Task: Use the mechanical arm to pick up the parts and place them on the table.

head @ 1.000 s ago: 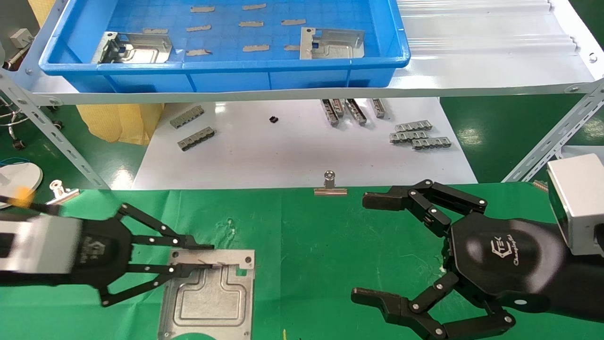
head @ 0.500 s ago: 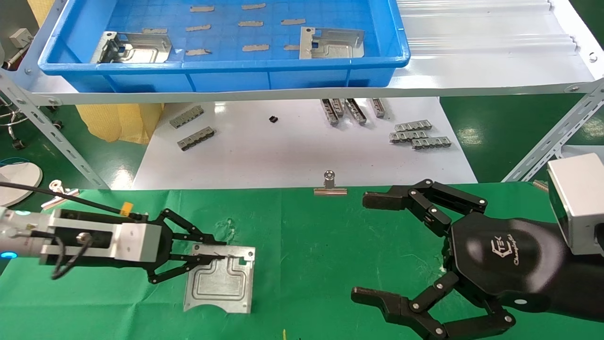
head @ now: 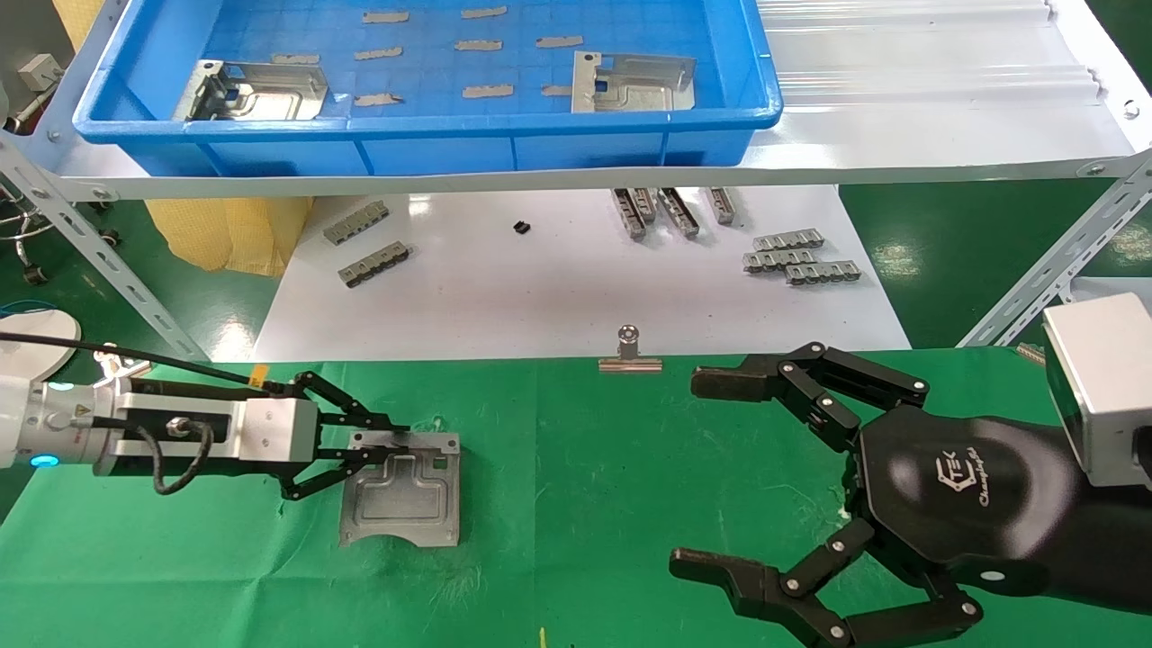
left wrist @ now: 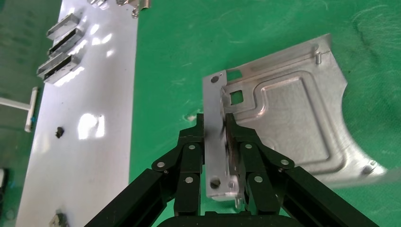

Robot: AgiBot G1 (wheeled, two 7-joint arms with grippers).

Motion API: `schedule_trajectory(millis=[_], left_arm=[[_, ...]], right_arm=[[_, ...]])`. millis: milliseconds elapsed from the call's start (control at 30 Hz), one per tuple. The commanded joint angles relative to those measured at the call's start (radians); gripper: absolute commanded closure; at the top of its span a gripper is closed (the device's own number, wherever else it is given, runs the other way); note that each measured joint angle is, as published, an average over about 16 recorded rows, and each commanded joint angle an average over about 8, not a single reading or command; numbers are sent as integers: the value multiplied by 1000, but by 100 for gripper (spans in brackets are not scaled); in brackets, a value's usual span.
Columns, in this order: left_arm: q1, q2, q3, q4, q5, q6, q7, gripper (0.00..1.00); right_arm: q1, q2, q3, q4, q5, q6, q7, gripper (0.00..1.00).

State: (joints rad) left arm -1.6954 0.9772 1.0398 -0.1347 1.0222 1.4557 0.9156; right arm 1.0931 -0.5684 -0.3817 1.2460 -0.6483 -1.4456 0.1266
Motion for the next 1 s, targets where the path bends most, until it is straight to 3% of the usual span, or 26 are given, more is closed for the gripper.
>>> schedule_trajectory(millis=[33, 367, 700, 1000], left_arm=[[-3, 8, 1, 16, 2, -4, 14, 0], [-7, -5, -23, 50, -41, 106, 2, 0], [55, -49, -83, 51, -158, 144, -185, 0], [60, -52, -88, 46, -164, 145, -187, 0]], right_arm=[[0, 0, 0, 0, 0, 0, 0, 0], [0, 0, 0, 0, 0, 0, 0, 0], [0, 0, 0, 0, 0, 0, 0, 0], [0, 0, 0, 0, 0, 0, 0, 0]])
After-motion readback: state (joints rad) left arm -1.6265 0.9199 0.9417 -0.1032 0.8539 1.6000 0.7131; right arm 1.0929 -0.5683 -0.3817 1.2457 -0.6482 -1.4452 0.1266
